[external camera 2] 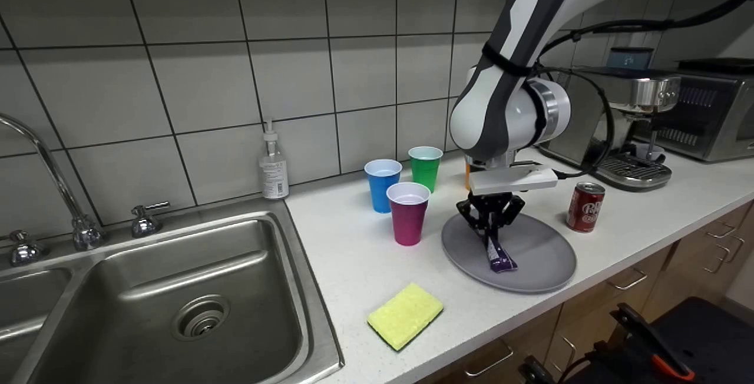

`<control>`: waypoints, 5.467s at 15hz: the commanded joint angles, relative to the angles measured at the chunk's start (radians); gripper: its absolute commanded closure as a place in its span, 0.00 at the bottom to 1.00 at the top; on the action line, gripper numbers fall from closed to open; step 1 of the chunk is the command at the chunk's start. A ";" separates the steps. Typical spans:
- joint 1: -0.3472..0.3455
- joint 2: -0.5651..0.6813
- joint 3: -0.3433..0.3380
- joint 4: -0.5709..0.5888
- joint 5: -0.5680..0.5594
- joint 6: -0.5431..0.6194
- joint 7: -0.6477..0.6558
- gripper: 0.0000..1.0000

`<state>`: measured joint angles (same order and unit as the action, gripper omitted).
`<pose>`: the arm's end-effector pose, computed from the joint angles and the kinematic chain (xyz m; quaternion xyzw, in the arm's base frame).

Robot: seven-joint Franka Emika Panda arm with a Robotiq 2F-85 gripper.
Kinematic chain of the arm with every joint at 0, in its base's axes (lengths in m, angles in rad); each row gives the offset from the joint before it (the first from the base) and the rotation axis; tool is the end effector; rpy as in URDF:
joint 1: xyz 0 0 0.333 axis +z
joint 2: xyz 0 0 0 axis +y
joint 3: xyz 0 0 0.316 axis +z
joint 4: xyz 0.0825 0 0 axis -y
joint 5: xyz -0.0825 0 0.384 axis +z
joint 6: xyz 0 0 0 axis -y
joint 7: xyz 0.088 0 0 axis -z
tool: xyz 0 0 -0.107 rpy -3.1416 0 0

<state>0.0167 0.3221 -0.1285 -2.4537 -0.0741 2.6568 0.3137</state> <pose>0.4646 -0.0540 0.1620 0.9821 -0.1755 -0.0548 0.0415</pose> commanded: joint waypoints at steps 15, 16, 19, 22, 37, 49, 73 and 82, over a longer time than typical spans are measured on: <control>-0.127 -0.109 -0.041 0.103 0.112 -0.075 -0.079 0.96; -0.135 -0.105 -0.046 0.116 0.121 -0.079 -0.079 0.96; -0.165 -0.087 -0.064 0.159 0.145 -0.097 -0.080 0.96; -0.189 -0.068 -0.081 0.196 0.159 -0.114 -0.076 0.96; -0.251 0.169 -0.121 0.396 0.196 -0.131 -0.053 0.96; -0.264 0.236 -0.144 0.476 0.194 -0.160 -0.037 0.33; -0.257 0.098 -0.131 0.440 0.184 -0.198 -0.072 0.00; -0.246 0.070 -0.102 0.441 0.225 -0.172 -0.066 0.00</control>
<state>-0.2319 0.4143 -0.2455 -2.0086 0.1274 2.4778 0.2422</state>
